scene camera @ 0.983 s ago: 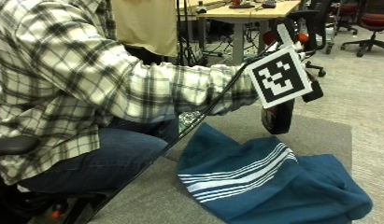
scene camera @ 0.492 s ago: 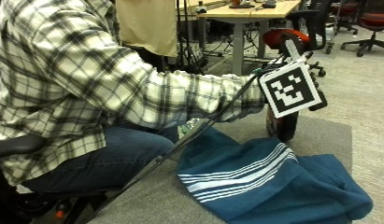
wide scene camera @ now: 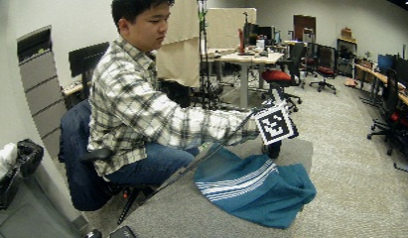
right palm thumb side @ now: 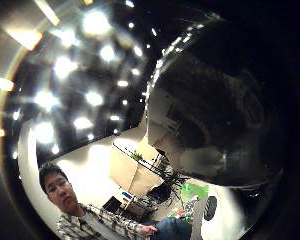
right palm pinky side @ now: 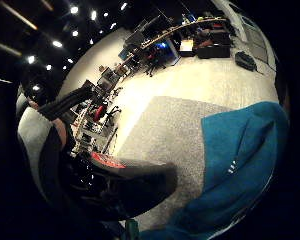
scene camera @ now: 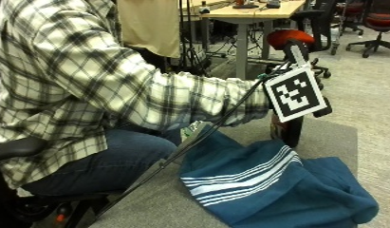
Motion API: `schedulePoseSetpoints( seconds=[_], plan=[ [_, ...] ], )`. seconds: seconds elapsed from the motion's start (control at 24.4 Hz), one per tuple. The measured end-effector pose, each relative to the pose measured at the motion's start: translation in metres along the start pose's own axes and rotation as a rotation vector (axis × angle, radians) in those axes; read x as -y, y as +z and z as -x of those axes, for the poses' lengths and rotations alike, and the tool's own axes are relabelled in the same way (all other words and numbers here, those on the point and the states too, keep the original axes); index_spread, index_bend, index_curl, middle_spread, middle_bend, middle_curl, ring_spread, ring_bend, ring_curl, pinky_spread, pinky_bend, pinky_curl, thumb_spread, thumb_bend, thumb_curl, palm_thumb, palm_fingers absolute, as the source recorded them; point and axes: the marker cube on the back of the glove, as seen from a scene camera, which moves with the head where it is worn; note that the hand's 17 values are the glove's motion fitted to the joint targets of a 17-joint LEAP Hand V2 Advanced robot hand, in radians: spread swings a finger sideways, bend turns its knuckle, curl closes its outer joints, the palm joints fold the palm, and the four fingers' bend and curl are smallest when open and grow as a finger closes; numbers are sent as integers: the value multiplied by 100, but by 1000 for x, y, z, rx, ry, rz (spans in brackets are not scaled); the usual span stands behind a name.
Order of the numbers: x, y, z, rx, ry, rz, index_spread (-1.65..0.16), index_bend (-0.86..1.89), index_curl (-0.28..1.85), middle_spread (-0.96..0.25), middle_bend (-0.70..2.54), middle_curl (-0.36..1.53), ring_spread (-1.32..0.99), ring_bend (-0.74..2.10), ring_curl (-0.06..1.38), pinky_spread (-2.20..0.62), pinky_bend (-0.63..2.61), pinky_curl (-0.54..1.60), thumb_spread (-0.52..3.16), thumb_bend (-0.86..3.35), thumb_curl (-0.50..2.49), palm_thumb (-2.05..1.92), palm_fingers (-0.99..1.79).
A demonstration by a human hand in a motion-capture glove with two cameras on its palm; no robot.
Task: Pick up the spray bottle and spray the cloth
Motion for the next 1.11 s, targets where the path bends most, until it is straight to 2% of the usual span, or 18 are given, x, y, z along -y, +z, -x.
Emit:
schedulePoseSetpoints(
  seconds=[0.61, 0.9, 0.98, 1.02, 1.11],
  plan=[
    [-9, -1, -3, -17, 39, 85, -23, 20, 59, -11, 56, 51, -17, 60, 46, -14, 52, 42, 31, -4, 82, 102, 129],
    [-13, -8, -10, -73, 74, 147, -26, 13, 55, -11, 43, 47, -14, 54, 45, 1, 40, 40, 50, -4, 78, 97, 80],
    [-20, -13, -14, -117, 81, 208, -29, 10, 53, -11, 40, 46, -12, 48, 45, 5, 35, 40, 59, -5, 76, 92, 53],
    [-23, -15, -16, -141, 84, 236, -30, 10, 53, -12, 36, 45, -10, 43, 44, 7, 33, 40, 62, -7, 75, 88, 31],
    [-29, -20, -18, -196, 84, 275, -32, 12, 53, -12, 34, 44, -7, 38, 44, 10, 34, 41, 67, -7, 72, 82, 12]
  ],
)
